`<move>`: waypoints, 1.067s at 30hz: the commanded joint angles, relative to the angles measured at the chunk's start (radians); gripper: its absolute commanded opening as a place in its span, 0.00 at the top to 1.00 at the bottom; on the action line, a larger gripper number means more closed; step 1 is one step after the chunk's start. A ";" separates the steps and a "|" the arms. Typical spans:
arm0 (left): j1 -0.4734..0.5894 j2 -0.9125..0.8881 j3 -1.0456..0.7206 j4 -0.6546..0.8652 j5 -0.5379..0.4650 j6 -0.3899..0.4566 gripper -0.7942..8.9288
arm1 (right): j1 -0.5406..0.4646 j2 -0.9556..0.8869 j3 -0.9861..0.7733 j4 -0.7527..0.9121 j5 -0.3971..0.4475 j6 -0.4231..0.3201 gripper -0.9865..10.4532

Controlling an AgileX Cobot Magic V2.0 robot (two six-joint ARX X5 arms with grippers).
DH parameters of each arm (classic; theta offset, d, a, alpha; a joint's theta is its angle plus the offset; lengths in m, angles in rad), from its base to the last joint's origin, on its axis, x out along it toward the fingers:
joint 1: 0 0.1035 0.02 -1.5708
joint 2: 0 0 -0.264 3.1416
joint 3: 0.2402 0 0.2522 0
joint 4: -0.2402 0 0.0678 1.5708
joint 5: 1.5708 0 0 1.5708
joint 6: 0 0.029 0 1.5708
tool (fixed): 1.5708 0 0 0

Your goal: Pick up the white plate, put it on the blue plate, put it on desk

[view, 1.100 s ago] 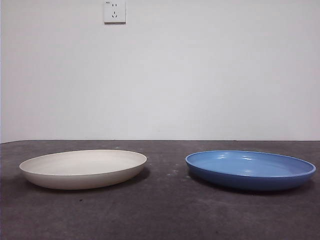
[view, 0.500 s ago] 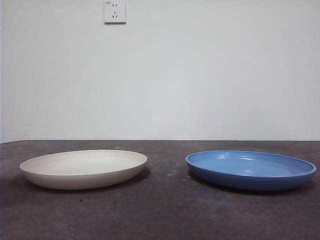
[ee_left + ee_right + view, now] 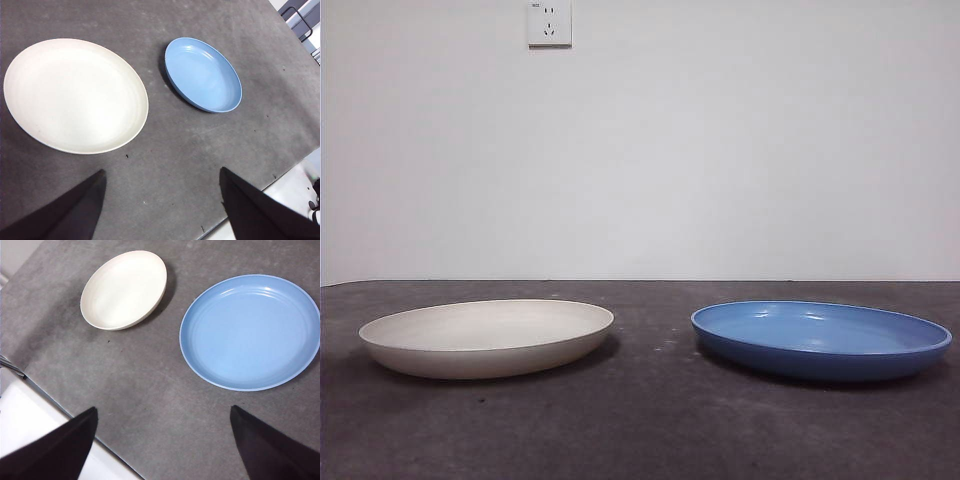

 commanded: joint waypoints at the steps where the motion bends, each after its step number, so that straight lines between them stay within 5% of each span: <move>1: -0.005 0.027 0.024 0.015 -0.018 -0.010 0.53 | 0.003 0.004 0.016 0.009 0.000 0.003 0.53; 22: -0.020 0.584 0.285 0.143 -0.296 -0.023 0.53 | 0.017 0.004 0.016 0.023 0.000 0.018 0.53; 32: -0.028 0.819 0.301 0.242 -0.319 -0.011 0.53 | 0.022 0.004 0.016 0.024 0.000 0.018 0.53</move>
